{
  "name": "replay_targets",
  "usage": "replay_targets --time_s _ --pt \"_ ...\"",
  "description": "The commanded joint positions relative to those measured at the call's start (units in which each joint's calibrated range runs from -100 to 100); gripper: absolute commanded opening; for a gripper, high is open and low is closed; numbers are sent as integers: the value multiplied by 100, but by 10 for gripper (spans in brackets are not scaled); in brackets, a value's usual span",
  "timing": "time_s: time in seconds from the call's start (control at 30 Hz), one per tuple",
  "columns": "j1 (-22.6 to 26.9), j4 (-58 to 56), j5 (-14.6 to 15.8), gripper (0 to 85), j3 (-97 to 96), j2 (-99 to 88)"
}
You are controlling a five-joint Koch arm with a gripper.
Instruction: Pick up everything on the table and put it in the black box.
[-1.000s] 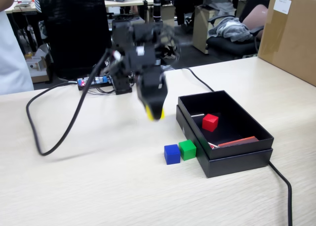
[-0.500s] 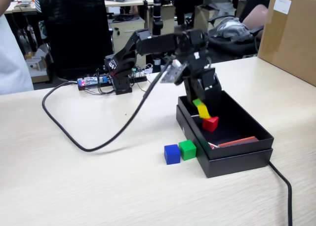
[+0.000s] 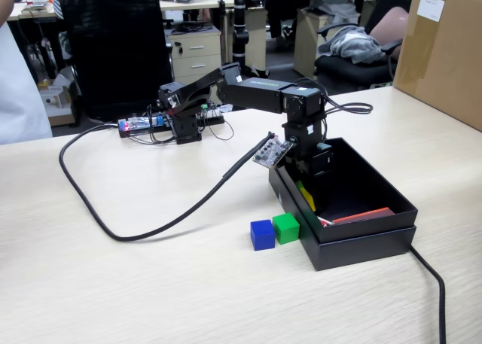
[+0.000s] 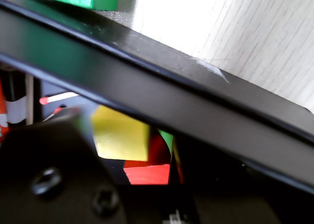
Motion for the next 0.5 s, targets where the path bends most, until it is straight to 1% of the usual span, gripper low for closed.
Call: replay_targets --time_s 0.0,0.1,0.2,0.27,0.37,0.47 --pt "0 -106 -10 430 -19 -1055" --pt "-142 -115 -15 430 -318 -2180" --pt "-361 -106 -142 430 -572 -3648" --pt "-518 -106 -210 430 -563 -4176" --pt "-777 -106 -298 430 -572 -4532" --pt "-1006 -106 -376 430 -744 -4383"
